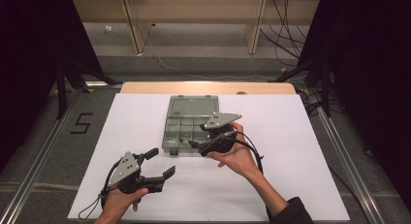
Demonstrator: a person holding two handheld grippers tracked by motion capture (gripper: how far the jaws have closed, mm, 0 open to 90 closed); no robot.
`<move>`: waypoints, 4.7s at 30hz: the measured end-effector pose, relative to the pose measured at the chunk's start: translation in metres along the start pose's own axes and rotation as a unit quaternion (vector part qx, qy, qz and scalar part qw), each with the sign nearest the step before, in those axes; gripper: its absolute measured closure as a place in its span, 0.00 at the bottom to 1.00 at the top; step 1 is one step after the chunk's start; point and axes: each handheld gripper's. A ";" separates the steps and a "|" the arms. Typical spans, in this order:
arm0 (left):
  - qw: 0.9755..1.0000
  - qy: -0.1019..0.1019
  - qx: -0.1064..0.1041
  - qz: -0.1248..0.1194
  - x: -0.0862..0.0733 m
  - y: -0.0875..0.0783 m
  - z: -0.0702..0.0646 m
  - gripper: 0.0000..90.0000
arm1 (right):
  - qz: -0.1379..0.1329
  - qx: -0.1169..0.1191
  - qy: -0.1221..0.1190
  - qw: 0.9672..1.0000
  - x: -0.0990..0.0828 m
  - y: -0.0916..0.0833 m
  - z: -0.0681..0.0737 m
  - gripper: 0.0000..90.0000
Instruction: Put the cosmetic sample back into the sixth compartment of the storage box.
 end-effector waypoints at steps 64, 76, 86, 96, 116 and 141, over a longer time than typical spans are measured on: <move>1.000 0.001 -0.003 -0.008 0.000 0.001 -0.001 0.18 | -0.129 -0.016 0.013 0.991 -0.049 -0.072 0.026 0.23; 1.000 0.000 -0.003 -0.008 0.000 0.001 -0.001 0.18 | -0.141 -0.025 0.012 0.990 -0.061 -0.082 0.029 0.21; 1.000 0.001 -0.002 -0.009 0.000 0.000 0.000 0.18 | -0.141 -0.034 0.012 0.989 -0.076 -0.089 0.032 0.22; 1.000 0.004 -0.002 -0.009 0.000 0.000 0.000 0.18 | -0.157 -0.043 0.021 0.986 -0.091 -0.097 0.034 0.20; 1.000 0.004 -0.004 -0.010 0.000 -0.001 0.000 0.18 | -0.152 -0.053 0.034 0.986 -0.120 -0.104 0.046 0.19; 1.000 0.005 -0.004 -0.011 0.000 -0.001 -0.001 0.18 | -0.140 -0.059 0.036 0.988 -0.127 -0.106 0.051 0.18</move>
Point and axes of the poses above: each handheld gripper's, and its own axes: y roughly forward along the jaws, x roughly out of its top, z roughly to its left, and after that the axes turned 13 degrees about x, right-handed
